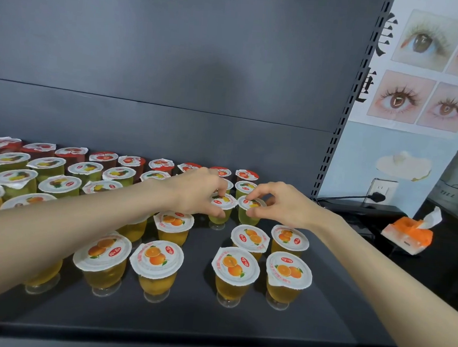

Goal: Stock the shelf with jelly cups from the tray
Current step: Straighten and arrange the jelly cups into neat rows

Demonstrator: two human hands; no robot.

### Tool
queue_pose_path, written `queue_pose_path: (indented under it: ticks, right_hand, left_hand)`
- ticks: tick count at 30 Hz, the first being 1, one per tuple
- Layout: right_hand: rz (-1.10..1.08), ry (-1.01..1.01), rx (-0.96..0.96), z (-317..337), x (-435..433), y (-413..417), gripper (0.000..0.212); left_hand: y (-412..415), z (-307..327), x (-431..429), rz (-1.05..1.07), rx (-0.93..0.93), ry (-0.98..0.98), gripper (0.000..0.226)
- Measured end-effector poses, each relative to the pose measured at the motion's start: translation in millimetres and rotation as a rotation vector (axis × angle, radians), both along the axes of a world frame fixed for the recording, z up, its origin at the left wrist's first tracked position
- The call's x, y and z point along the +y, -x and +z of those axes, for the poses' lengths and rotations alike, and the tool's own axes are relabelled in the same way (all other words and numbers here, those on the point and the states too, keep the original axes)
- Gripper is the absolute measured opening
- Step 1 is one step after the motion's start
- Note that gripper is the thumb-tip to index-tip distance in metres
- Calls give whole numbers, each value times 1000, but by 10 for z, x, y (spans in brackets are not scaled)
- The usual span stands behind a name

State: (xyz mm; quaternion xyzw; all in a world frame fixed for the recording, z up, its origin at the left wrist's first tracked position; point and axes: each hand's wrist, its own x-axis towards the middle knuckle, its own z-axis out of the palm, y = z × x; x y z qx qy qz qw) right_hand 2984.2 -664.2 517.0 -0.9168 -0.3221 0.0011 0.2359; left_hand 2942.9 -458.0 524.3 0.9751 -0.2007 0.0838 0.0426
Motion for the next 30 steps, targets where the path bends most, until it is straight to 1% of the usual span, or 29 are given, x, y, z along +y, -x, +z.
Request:
queue_pose_path:
  ticks: [3, 12, 14, 16, 18, 20, 24, 27, 30]
  right_hand:
    - [-2, 8, -2, 2, -6, 19, 26]
    - [-25, 56, -32, 45, -14, 109, 31]
    - [-46, 39, -30, 101, -72, 162, 35]
    - [-91, -4, -33, 173, -158, 225, 37]
    - [-134, -19, -27, 226, -238, 304, 37]
    - [-149, -4, 5, 240, -307, 387, 35]
    - [-166, 23, 93, 205, -419, 571, 35]
    - [-164, 19, 137, 166, -473, 654, 34]
    - [-130, -18, 214, 144, -488, 675, 29]
  left_hand:
    - [5, -5, -12, 12, 6, -18, 30]
    - [44, 16, 6, 37, -37, -107, 41]
    - [109, 79, 10, 27, -46, -71, 42]
    - [191, 149, -20, -20, -28, 25, 40]
    - [286, 198, -97, -83, 21, 146, 39]
    - [373, 221, -199, -140, 121, 228, 38]
    - [446, 203, -345, -233, 324, 205, 41]
    - [455, 180, -397, -253, 381, 199, 42]
    - [469, 198, -442, -219, 430, 215, 46]
